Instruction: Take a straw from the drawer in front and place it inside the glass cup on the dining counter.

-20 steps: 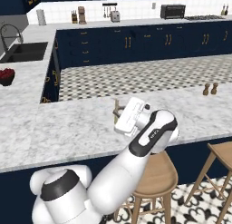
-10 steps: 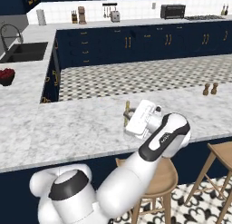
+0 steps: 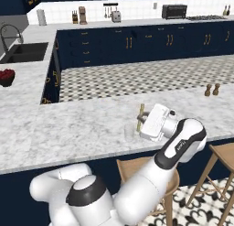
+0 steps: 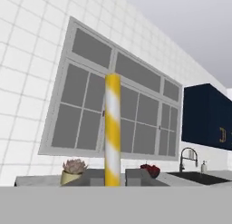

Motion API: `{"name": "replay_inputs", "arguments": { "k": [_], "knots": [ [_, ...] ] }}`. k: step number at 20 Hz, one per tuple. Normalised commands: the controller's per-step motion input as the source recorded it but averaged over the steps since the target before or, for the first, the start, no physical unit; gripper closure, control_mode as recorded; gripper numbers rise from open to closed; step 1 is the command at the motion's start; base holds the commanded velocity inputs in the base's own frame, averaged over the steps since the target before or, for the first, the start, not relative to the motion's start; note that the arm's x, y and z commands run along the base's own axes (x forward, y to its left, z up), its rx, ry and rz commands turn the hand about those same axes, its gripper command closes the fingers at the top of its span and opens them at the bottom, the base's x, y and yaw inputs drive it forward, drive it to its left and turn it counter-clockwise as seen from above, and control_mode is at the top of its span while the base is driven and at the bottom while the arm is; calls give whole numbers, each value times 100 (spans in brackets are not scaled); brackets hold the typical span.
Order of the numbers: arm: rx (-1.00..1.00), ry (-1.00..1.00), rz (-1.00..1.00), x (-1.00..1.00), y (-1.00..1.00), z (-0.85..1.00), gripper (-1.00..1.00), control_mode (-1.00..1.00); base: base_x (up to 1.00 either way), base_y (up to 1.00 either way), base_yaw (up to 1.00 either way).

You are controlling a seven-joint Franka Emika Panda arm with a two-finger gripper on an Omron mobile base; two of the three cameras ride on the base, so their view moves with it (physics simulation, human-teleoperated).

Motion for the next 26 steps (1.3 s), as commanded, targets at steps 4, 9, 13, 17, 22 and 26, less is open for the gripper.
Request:
{"name": "replay_inputs", "arguments": {
  "k": [4,9,13,17,22,26],
  "knots": [
    [0,23,10,43,-25,-32,100,-100,0,0,0],
    [0,18,13,21,-7,-34,100,-100,0,0,0],
    [-12,-3,10,1,13,-6,100,-100,0,0,0],
    [-31,-12,1,1,18,0,100,-100,0,0,0],
    [-24,-8,0,20,8,-9,100,-100,0,0,0],
    [-4,-14,0,19,2,-6,100,-100,0,0,0]
  ]
}}
